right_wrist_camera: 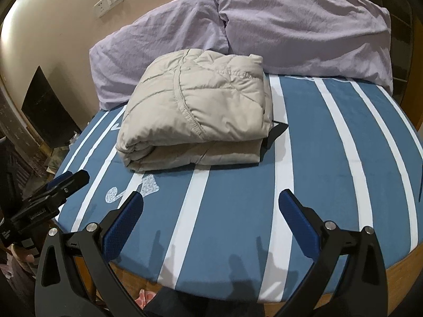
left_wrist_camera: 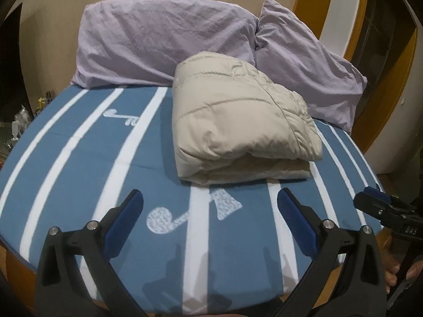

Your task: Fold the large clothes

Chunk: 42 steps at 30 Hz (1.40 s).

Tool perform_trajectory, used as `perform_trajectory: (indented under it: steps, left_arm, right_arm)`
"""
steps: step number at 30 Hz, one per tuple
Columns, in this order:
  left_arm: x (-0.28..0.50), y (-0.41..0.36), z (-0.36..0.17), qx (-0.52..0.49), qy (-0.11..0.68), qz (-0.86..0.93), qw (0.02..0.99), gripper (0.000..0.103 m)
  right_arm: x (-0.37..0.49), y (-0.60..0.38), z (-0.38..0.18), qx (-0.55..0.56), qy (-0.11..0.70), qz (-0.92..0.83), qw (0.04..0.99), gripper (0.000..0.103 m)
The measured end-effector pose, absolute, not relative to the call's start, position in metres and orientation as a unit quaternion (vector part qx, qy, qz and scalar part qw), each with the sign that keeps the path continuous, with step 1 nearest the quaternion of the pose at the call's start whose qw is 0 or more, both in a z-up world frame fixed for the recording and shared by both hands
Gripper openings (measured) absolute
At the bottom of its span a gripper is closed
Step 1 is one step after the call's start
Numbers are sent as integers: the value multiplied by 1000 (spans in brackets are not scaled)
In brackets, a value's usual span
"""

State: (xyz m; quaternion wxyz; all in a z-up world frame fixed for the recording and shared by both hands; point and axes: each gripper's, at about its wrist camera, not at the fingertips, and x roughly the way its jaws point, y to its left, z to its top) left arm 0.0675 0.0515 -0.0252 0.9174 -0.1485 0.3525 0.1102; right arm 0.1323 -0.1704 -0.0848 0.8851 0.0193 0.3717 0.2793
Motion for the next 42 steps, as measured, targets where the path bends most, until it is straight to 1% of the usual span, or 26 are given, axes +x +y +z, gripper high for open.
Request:
perform_trajectory:
  steps: [14, 42]
  left_arm:
    - [65, 40, -30, -150, 369, 93, 912, 101]
    - [67, 29, -30, -146, 376, 87, 911, 101]
  right_arm:
    - [126, -169, -87, 19, 378, 281, 882, 102]
    - [124, -169, -87, 21, 378, 282, 882, 102]
